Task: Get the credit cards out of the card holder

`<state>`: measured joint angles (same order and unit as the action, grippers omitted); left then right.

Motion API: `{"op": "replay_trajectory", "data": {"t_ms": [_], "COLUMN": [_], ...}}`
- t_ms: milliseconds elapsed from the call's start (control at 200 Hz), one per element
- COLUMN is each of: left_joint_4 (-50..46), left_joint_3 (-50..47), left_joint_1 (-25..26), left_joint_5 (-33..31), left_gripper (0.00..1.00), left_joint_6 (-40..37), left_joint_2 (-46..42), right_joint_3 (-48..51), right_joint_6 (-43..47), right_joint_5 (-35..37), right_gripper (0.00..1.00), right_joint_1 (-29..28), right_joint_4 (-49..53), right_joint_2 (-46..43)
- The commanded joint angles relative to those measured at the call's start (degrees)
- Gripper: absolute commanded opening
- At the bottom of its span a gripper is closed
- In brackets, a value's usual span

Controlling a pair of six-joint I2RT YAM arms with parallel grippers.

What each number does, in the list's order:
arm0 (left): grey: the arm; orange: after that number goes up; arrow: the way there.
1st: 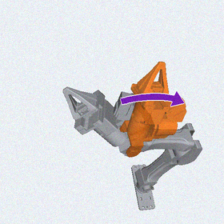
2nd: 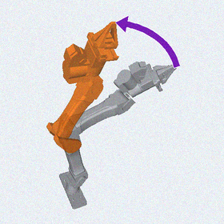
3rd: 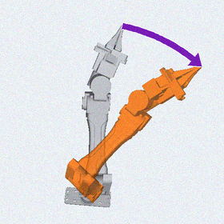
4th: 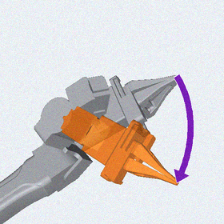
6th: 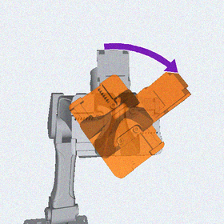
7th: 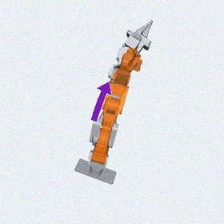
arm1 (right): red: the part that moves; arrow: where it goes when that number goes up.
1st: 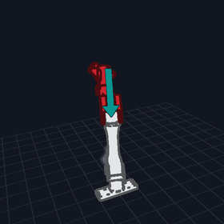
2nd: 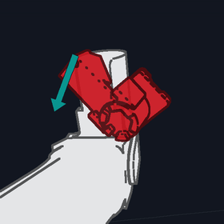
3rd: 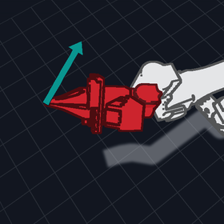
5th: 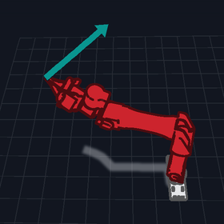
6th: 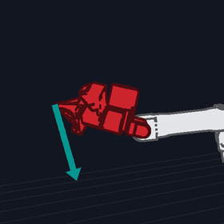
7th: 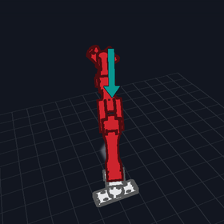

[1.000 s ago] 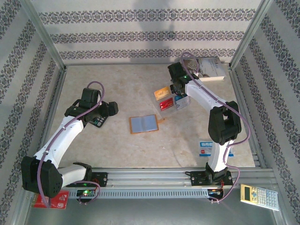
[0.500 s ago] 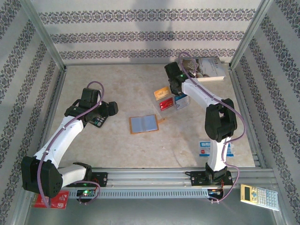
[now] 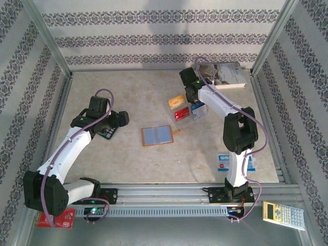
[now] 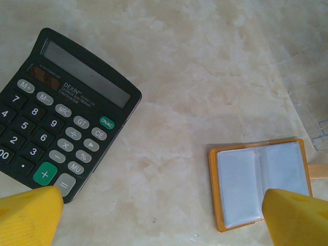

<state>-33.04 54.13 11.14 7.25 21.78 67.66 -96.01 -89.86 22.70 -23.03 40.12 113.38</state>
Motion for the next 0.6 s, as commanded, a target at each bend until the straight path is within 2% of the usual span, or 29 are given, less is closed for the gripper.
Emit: {"op": "replay_trajectory", "data": {"t_ms": [0, 260, 600], "left_joint_4": [-1.59, -1.93, -2.03], "left_joint_3": [-0.33, -0.27, -0.19], "left_joint_1": [-0.8, -0.85, -0.78], "left_joint_5": [0.14, 0.07, 0.29], "left_gripper": [1.0, 1.0, 1.0], "left_joint_6": [-1.04, -1.05, -1.07], "left_joint_2": [0.11, -0.22, -0.29], "right_joint_3": [-1.96, -2.46, -3.56], "right_joint_6": [0.87, 4.44, 8.89], "right_joint_5": [1.18, 0.48, -1.21], "right_gripper": [0.18, 0.25, 0.25], "right_joint_1": [0.0, 0.26, 0.61], "right_joint_4": [1.55, -0.63, -3.54], "right_joint_2": [1.46, 1.54, 1.87]}}
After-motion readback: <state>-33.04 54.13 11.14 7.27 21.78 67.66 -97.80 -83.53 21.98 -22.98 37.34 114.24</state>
